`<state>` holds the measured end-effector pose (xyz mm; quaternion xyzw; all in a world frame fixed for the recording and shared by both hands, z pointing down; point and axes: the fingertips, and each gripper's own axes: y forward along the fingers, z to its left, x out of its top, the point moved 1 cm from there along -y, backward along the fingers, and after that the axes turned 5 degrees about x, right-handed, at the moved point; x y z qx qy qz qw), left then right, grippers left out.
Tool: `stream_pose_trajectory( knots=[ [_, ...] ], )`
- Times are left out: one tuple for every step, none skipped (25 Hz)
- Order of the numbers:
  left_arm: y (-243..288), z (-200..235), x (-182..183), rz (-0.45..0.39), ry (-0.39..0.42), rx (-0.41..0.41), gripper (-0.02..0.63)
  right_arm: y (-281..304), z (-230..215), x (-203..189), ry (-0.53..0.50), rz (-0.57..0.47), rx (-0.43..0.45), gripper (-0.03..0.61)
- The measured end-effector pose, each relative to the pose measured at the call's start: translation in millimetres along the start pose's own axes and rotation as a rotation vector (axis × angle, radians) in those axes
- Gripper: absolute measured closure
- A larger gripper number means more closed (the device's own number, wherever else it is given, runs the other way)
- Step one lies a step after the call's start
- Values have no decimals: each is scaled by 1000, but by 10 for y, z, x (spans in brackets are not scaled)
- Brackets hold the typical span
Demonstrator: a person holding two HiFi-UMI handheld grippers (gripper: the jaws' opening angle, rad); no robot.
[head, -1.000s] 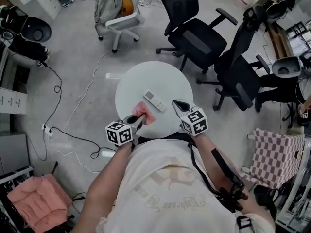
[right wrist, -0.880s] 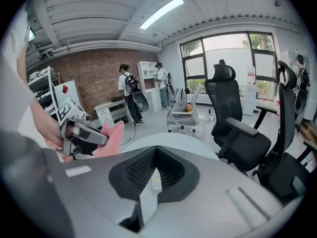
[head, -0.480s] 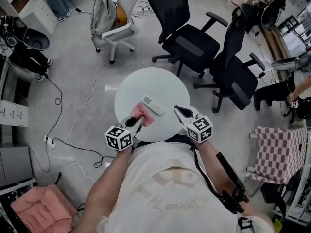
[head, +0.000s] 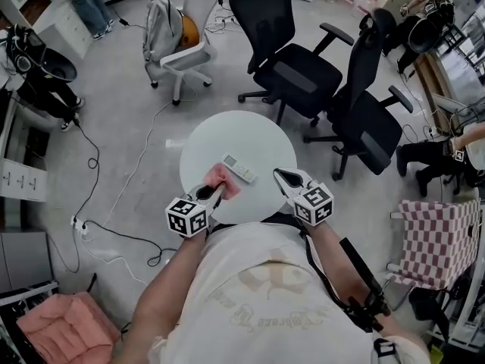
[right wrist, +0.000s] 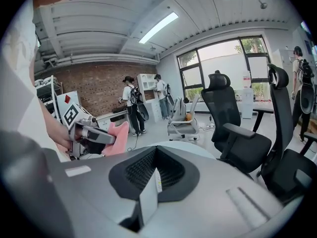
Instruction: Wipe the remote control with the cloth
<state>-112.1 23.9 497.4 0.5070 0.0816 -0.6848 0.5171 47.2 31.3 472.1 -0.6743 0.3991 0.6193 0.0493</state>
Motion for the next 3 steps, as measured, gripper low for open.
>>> stream_pose_trajectory(
  knots=[
    [0,14,-1,4,3,7,594,3,2,10,-1,-1,2,571],
    [0,25,-2,8,5,12,594,5,3,17,-2,-3,4,571],
    [1,35,-4,12,7,17,594,7,4,23,-2,-4,6,571]
  ],
)
